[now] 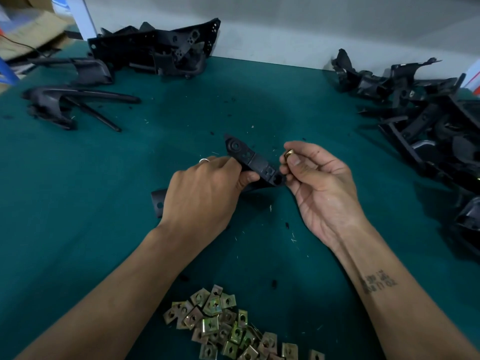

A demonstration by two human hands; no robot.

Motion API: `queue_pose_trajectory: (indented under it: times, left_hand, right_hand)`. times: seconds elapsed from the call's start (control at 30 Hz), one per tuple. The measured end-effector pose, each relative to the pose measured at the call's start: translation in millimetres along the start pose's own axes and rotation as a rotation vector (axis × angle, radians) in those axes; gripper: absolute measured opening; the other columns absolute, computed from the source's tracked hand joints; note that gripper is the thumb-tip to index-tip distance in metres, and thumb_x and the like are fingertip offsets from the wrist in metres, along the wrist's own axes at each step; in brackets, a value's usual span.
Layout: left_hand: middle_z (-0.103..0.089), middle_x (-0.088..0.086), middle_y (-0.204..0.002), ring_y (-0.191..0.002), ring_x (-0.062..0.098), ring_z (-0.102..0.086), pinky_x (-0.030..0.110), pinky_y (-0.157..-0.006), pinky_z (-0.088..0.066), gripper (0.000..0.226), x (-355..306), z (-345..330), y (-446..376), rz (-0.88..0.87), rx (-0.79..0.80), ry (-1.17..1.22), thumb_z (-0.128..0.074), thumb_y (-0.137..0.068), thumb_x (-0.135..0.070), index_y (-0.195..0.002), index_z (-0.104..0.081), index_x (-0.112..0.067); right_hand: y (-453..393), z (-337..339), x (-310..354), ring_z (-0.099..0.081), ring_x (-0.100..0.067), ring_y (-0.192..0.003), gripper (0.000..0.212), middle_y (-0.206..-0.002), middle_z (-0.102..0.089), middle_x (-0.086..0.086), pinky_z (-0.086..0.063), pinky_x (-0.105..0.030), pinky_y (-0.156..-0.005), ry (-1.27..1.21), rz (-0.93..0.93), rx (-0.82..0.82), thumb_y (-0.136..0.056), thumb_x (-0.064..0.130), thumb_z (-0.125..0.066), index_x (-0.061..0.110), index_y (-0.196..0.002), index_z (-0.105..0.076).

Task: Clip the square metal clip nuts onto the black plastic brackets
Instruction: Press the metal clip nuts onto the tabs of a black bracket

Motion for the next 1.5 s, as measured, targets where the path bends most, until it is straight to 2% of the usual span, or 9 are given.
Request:
queue_pose_trajectory:
  times: [0.4, 0.5, 0.6, 0.77, 0.87, 1.13, 1.23, 1.37, 1.5]
  left_hand:
    - [-0.056, 0.002, -0.066, -0.055, 0.033, -0.055, 0.028, -0.048, -0.027, 0.046, -0.4, 1.0, 0.7, -0.001, -0.017, 0.012, -0.036, -0.102, -0.045, -0.074, -0.050, -0.011]
    - [-0.055, 0.001, -0.065, -0.054, 0.033, -0.054, 0.028, -0.048, -0.026, 0.044, -0.9, 2.0, 0.5, -0.009, -0.020, 0.012, -0.038, -0.102, -0.043, -0.074, -0.049, -0.010]
    - [-0.057, 0.003, -0.067, -0.057, 0.033, -0.056, 0.028, -0.049, -0.026, 0.046, -1.2, 2.2, 0.7, -0.009, -0.012, 0.002, -0.038, -0.101, -0.044, -0.075, -0.052, -0.009]
    - [-0.060, 0.004, -0.069, -0.059, 0.034, -0.058, 0.029, -0.048, -0.030, 0.046, -2.2, 3.0, 0.9, -0.013, -0.004, 0.021, -0.040, -0.101, -0.043, -0.076, -0.055, -0.008]
    - [-0.060, 0.004, -0.070, -0.060, 0.034, -0.058, 0.029, -0.049, -0.029, 0.046, -3.0, 3.2, 0.9, -0.020, -0.002, 0.018, -0.039, -0.101, -0.043, -0.078, -0.057, -0.007]
    - [-0.062, 0.004, -0.073, -0.065, 0.035, -0.060, 0.030, -0.049, -0.029, 0.055, -2.7, 2.6, 1.7, -0.024, 0.024, 0.012, -0.030, -0.101, -0.049, -0.078, -0.057, -0.007]
    - [-0.062, 0.003, -0.072, -0.064, 0.034, -0.060, 0.030, -0.049, -0.029, 0.049, -2.9, 3.0, 1.6, -0.028, 0.029, 0.013, -0.037, -0.100, -0.046, -0.077, -0.056, -0.008]
    - [-0.063, 0.003, -0.072, -0.063, 0.034, -0.060, 0.029, -0.050, -0.028, 0.045, -3.1, 3.4, 1.6, -0.018, 0.032, 0.008, -0.041, -0.100, -0.044, -0.077, -0.057, -0.008]
    - [-0.063, 0.003, -0.074, -0.066, 0.035, -0.060, 0.031, -0.050, -0.029, 0.045, -3.4, 4.1, 1.8, -0.010, 0.038, 0.013, -0.040, -0.100, -0.044, -0.080, -0.058, -0.008]
  right_hand:
    - [3.6, -2.1, -1.3, -0.060, -0.014, -0.075, 0.023, -0.079, -0.068, -0.004, -0.049, -0.024, -0.075, 0.066, 0.051, -0.020, -0.078, 0.002, -0.069, 0.002, -0.100, -0.074]
    - [4.7, -1.9, 0.7, -0.062, -0.014, -0.073, 0.021, -0.077, -0.070, -0.007, -0.051, -0.022, -0.071, 0.071, 0.071, -0.033, -0.075, 0.001, -0.072, 0.003, -0.096, -0.073]
    - [5.2, -1.7, 2.4, -0.063, -0.015, -0.069, 0.016, -0.074, -0.070, -0.007, -0.051, -0.022, -0.066, 0.059, 0.082, -0.027, -0.073, 0.002, -0.076, 0.007, -0.089, -0.075]
    - [4.6, -1.7, 0.5, -0.063, -0.014, -0.072, 0.005, -0.078, -0.072, -0.007, -0.051, -0.026, -0.072, 0.052, 0.039, -0.004, -0.077, 0.008, -0.074, 0.010, -0.081, -0.074]
    - [4.4, -1.6, 1.3, -0.065, -0.014, -0.070, 0.004, -0.082, -0.074, -0.011, -0.052, -0.022, -0.066, 0.043, 0.026, 0.000, -0.078, 0.008, -0.074, 0.009, -0.079, -0.071]
    - [6.8, -4.6, -0.9, -0.064, -0.012, -0.065, 0.014, -0.073, -0.073, -0.003, -0.050, -0.022, -0.061, 0.183, 0.192, -0.059, -0.067, 0.018, -0.087, 0.017, -0.075, -0.076]
    - [8.1, -6.4, -3.5, -0.064, -0.011, -0.067, 0.013, -0.073, -0.073, -0.002, -0.052, -0.021, -0.065, 0.237, 0.230, -0.053, -0.069, 0.014, -0.087, 0.016, -0.076, -0.076]
    - [7.8, -5.5, -4.0, -0.065, -0.011, -0.071, 0.016, -0.075, -0.073, -0.003, -0.053, -0.021, -0.071, 0.250, 0.214, -0.026, -0.076, -0.001, -0.079, 0.013, -0.081, -0.076]
    - [7.7, -5.9, -2.9, -0.064, -0.016, -0.073, 0.014, -0.076, -0.072, -0.007, -0.053, -0.024, -0.071, 0.243, 0.200, -0.029, -0.075, -0.001, -0.076, 0.011, -0.082, -0.076]
Point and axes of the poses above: each hand's wrist, its own y-axis away from the middle knuckle, its own z-axis out of the back of the hand, x = y × z, the point moved 3 cm from there along -y, towards the middle knuckle
